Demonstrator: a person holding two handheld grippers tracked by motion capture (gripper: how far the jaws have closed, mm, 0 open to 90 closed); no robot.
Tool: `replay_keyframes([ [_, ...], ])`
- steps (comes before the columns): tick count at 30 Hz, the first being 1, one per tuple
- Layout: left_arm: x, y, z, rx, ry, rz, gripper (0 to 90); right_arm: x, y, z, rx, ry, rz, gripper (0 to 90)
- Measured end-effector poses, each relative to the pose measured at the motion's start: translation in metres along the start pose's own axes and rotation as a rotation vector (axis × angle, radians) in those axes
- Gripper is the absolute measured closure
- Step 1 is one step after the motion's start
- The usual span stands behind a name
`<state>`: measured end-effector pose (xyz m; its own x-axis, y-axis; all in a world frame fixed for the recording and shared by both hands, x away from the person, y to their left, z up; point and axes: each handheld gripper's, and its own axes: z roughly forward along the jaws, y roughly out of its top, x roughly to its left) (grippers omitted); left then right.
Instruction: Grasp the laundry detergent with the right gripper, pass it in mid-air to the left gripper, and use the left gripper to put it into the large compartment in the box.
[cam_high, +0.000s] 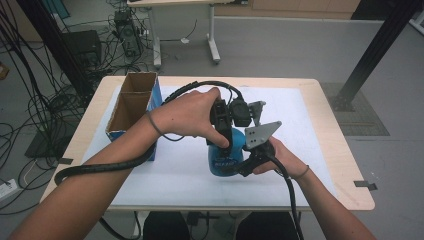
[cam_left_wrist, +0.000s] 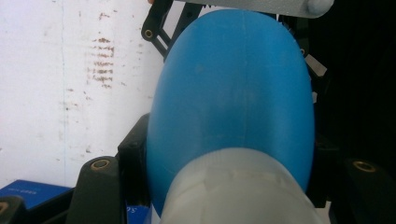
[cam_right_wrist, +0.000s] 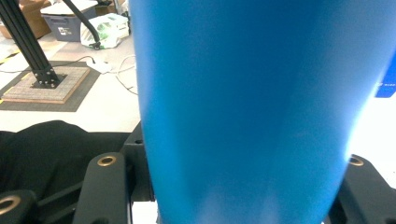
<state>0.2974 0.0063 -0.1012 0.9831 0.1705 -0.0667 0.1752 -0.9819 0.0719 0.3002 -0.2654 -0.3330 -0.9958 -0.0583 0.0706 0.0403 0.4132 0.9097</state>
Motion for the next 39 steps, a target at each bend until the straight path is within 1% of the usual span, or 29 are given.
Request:
replay_keyframes([
  [17, -0.0001, 0.0010, 0.0002, 0.004, 0.000, -0.003, 37.3, 0.0002, -0.0002, 0.0004, 0.000, 0.000, -0.003, 40.6],
  [21, 0.0005, 0.0023, 0.0002, 0.011, -0.002, -0.002, 37.3, -0.0001, -0.0003, 0.0009, -0.002, 0.000, -0.005, 40.6],
  [30, 0.0002, 0.0013, 0.0006, 0.006, 0.000, -0.003, 37.3, -0.0004, 0.0000, 0.0008, 0.002, 0.001, -0.003, 40.6],
  [39, -0.0008, 0.0013, -0.0010, 0.003, 0.004, -0.002, 37.4, 0.0001, -0.0019, 0.0005, -0.012, -0.002, -0.003, 40.6],
])
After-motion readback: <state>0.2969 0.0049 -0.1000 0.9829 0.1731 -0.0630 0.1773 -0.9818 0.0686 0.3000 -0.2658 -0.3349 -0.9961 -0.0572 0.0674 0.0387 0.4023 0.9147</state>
